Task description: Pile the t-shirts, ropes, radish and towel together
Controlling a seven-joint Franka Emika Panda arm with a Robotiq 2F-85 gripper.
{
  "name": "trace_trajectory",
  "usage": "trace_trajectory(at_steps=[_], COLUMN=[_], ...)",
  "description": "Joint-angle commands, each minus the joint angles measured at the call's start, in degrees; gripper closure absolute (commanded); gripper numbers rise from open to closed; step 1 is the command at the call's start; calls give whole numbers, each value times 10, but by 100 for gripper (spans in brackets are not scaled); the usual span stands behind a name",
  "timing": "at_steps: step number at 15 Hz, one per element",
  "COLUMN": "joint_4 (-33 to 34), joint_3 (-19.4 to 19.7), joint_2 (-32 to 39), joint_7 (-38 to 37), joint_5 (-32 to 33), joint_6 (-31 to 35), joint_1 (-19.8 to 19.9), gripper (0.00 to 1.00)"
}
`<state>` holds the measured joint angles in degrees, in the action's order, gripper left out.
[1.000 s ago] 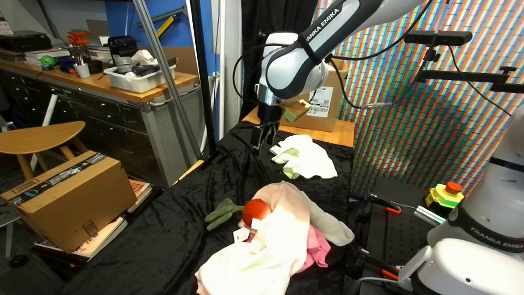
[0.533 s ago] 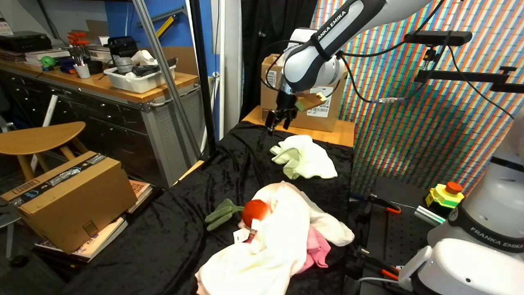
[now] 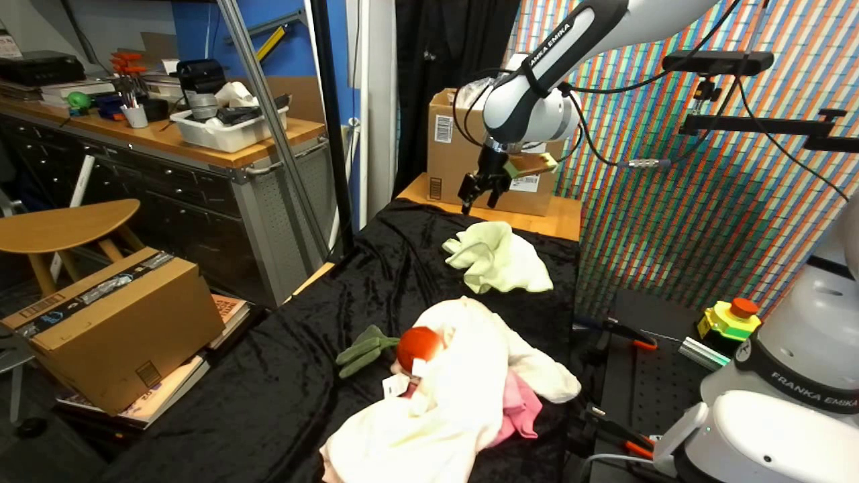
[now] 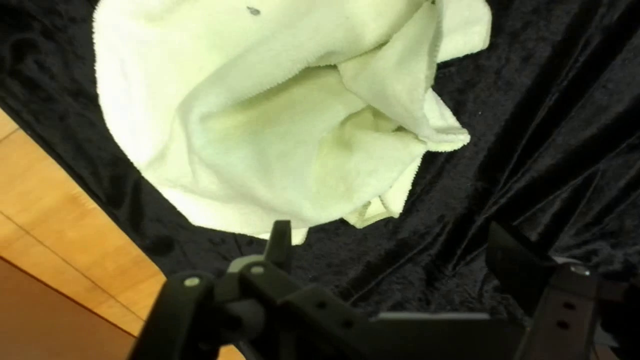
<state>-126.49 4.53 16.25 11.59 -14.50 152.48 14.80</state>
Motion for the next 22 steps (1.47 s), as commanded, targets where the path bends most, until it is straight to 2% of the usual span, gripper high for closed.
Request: trace_trajectory(at_steps=[1, 5, 10, 17, 22], joint_4=[15, 32, 58, 85, 90], joint_3=[-18, -42, -65, -74, -60], joint_2=[26, 59, 93, 128, 144], joint_7=[65, 144, 201, 222, 204], joint_5=[-62, -118, -131, -96, -36], joint_6=[0, -22, -56, -89, -103], joint_1=[40, 84, 110, 92, 66], gripper=[0, 0, 0, 0, 0])
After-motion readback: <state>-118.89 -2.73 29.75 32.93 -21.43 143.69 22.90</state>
